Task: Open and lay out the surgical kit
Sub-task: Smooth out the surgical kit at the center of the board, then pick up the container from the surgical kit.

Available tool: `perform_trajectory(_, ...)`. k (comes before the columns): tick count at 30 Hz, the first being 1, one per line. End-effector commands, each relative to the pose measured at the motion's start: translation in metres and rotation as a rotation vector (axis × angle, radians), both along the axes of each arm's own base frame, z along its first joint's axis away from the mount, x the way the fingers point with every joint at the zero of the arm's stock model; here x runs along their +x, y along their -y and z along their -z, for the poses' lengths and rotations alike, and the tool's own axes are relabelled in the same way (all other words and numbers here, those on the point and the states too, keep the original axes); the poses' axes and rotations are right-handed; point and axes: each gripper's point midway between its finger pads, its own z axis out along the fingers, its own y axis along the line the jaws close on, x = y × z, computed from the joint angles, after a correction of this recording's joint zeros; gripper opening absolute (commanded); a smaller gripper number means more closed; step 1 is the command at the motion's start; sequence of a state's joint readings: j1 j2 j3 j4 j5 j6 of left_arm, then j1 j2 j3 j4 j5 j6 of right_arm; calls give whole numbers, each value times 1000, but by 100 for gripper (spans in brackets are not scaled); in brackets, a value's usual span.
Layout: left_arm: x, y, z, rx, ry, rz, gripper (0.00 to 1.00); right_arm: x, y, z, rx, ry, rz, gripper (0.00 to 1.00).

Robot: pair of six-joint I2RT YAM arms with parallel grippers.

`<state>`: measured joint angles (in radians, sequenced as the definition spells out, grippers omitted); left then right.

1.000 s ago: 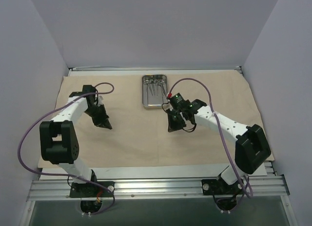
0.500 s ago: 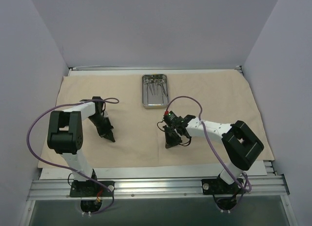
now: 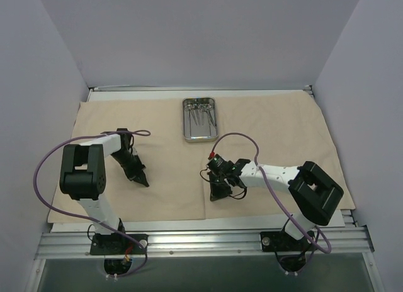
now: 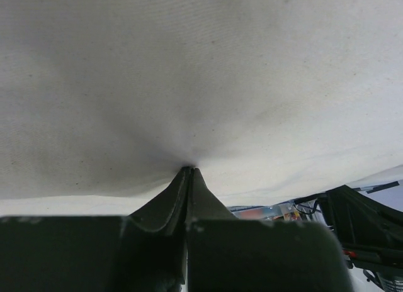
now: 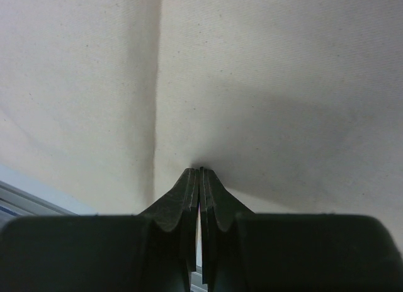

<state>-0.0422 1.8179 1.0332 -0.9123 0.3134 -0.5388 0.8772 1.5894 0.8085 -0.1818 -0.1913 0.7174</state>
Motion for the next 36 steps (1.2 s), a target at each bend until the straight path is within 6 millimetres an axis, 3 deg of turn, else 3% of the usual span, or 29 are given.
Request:
perform_trajectory(1,-4,-23,18,81,-22,7,2,-18,10,9,-63,-55,4,0)
perform_trajectory(11,-6,-20,11,60,-2,-5,2,-10,26,0,-120,-19,75,0)
perform_trajectory(18,6,-39,18,49,-1,-55,2,-28,18,13,-111,-90,-5,0)
perform_trajectory(21,14,-41,13,51,21,-38,2,-22,14,4,-102,-48,-13,0)
perform_trajectory(22,16,-42,9,56,34,-32,2,-13,13,-8,-102,-4,-2,0)
perform_trajectory(24,25,-43,-11,65,123,-23,2,2,10,-26,-102,68,-7,0)
perform_trajectory(25,30,-43,-22,70,169,-20,4,19,8,-51,-108,146,14,0)
perform_trajectory(28,48,-38,-72,91,390,34,22,52,12,-92,-139,297,45,0)
perform_trajectory(29,55,-39,-96,110,494,44,25,71,9,-115,-137,383,77,0)
perform_trajectory(32,70,-34,-141,112,707,78,40,103,13,-144,-165,499,117,0)
perform_trajectory(33,71,-34,-150,115,744,81,45,115,20,-145,-173,498,141,3)
perform_trajectory(34,74,-34,-165,121,808,88,51,124,19,-141,-176,487,129,27)
perform_trajectory(36,75,-34,-176,118,839,98,54,142,18,-143,-108,430,140,44)
